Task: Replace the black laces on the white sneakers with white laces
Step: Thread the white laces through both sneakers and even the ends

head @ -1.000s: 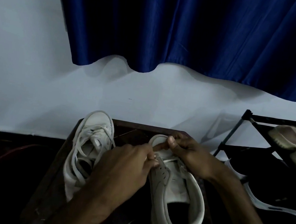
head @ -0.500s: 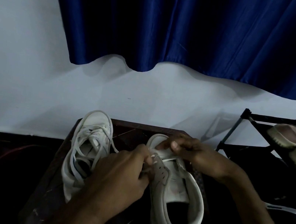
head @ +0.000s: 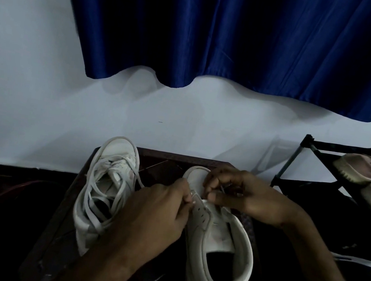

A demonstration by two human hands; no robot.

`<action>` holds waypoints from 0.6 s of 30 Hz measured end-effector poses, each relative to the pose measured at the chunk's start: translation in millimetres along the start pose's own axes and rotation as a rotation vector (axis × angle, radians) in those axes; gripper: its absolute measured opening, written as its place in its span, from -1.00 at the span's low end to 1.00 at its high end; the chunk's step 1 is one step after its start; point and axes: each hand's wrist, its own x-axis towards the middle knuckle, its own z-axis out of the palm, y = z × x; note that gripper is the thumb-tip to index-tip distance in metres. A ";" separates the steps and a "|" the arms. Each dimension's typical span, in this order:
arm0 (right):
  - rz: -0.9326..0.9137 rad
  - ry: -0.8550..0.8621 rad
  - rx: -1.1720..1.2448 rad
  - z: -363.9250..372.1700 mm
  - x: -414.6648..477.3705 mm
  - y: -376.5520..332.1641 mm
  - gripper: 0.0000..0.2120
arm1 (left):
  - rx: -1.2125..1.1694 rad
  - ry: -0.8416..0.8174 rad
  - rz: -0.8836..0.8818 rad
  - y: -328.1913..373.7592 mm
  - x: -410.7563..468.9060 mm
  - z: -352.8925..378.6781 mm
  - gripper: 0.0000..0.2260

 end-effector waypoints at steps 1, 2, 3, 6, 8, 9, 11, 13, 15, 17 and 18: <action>0.003 -0.004 -0.009 0.0 -0.1 0.3 -0.94 | 0.082 -0.017 0.025 2.2 -0.5 -1.0 -0.86; 0.005 -0.006 -0.022 0.3 0.3 1.2 -0.93 | 0.182 -0.035 0.085 4.8 -1.5 -2.7 -0.83; 0.014 -0.008 -0.031 0.8 0.7 2.0 -0.93 | 0.299 -0.062 0.157 6.0 -2.9 -2.4 -0.75; 0.063 0.002 -0.024 1.9 1.9 5.9 -0.88 | 0.480 -0.060 0.256 5.8 -7.7 3.7 -0.65; 0.079 0.013 -0.011 0.8 2.1 7.2 -0.84 | 0.501 -0.015 0.256 0.7 -12.6 12.5 -0.63; 0.079 0.009 -0.002 -0.4 2.1 6.8 -0.86 | 0.482 0.012 0.233 1.3 -15.3 14.3 -0.60; 0.078 0.007 0.003 -2.1 2.4 4.9 -0.91 | 0.422 0.048 0.146 0.8 -22.4 23.6 -0.48; 0.067 0.021 -0.004 -4.3 2.1 4.4 -0.91 | 0.348 0.066 0.068 0.8 -28.8 33.4 -0.40; 0.051 0.044 -0.050 -4.6 2.6 3.0 -0.93 | 0.288 0.056 0.007 1.0 -33.9 42.0 -0.38; 0.049 0.117 -0.109 -3.6 5.8 -1.7 -0.94 | 0.233 0.015 -0.050 2.3 -38.1 50.1 -0.37; 0.045 0.169 -0.125 -2.1 11.1 -7.2 -0.93 | 0.219 -0.012 -0.084 3.5 -40.3 50.4 -0.36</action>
